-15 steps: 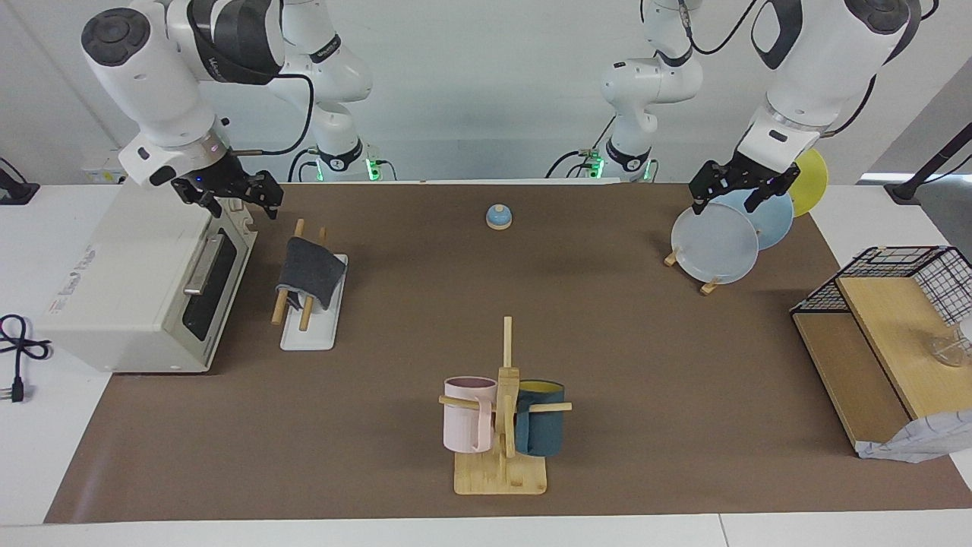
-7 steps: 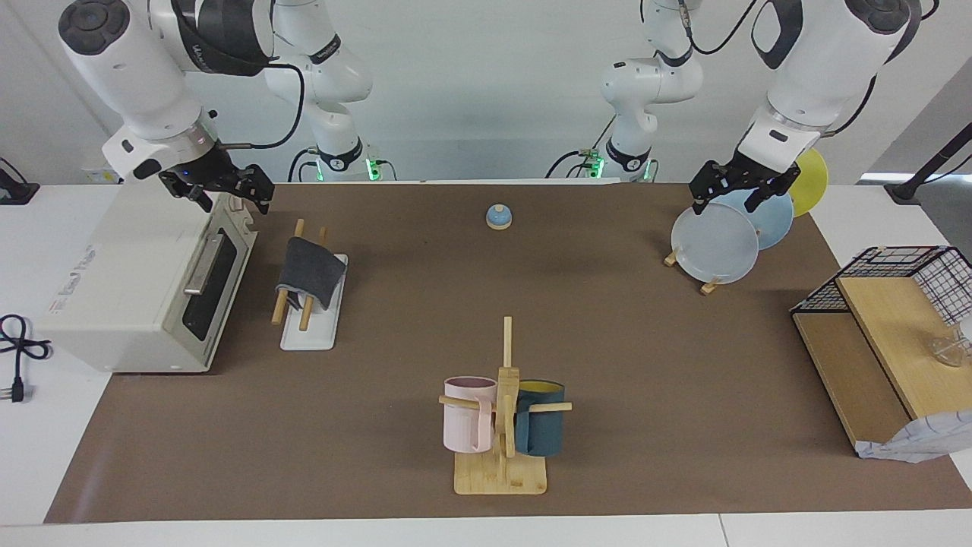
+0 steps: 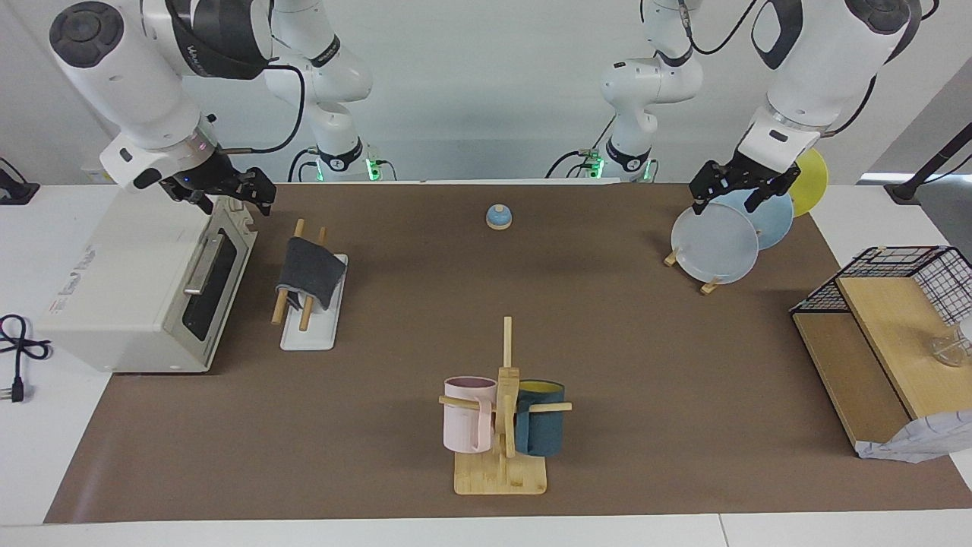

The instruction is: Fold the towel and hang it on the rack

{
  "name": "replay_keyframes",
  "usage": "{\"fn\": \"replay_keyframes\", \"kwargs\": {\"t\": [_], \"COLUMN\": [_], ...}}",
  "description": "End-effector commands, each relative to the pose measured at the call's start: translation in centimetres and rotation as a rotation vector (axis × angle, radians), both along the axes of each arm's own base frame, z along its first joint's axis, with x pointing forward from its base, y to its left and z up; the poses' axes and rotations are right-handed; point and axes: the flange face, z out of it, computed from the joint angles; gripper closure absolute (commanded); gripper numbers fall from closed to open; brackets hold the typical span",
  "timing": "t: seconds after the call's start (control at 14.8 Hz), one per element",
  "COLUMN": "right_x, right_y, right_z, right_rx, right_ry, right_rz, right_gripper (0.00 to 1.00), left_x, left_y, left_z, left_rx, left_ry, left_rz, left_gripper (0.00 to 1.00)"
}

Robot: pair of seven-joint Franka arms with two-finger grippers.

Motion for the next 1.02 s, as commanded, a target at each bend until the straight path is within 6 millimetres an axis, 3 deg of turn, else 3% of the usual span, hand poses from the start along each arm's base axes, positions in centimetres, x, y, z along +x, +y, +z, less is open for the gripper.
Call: {"fn": "replay_keyframes", "kwargs": {"t": [0.0, 0.61, 0.95], "right_x": [-0.35, -0.37, -0.18], "right_y": [-0.09, 0.74, 0.27], "right_z": [1.37, 1.64, 1.78], "right_rx": [-0.01, -0.005, -0.004], "right_ry": [-0.012, -0.037, -0.05], "right_rz": [0.01, 0.022, 0.016], "right_gripper": [0.0, 0.0, 0.0], "left_x": [-0.2, -0.2, -0.2], "left_y": [0.35, 0.35, 0.35], "left_z": [0.6, 0.6, 0.6], "left_rx": [0.02, 0.02, 0.02], "left_ry": [-0.006, -0.006, -0.006], "left_rz": [-0.001, -0.001, -0.001], "left_gripper": [0.0, 0.0, 0.0]}}
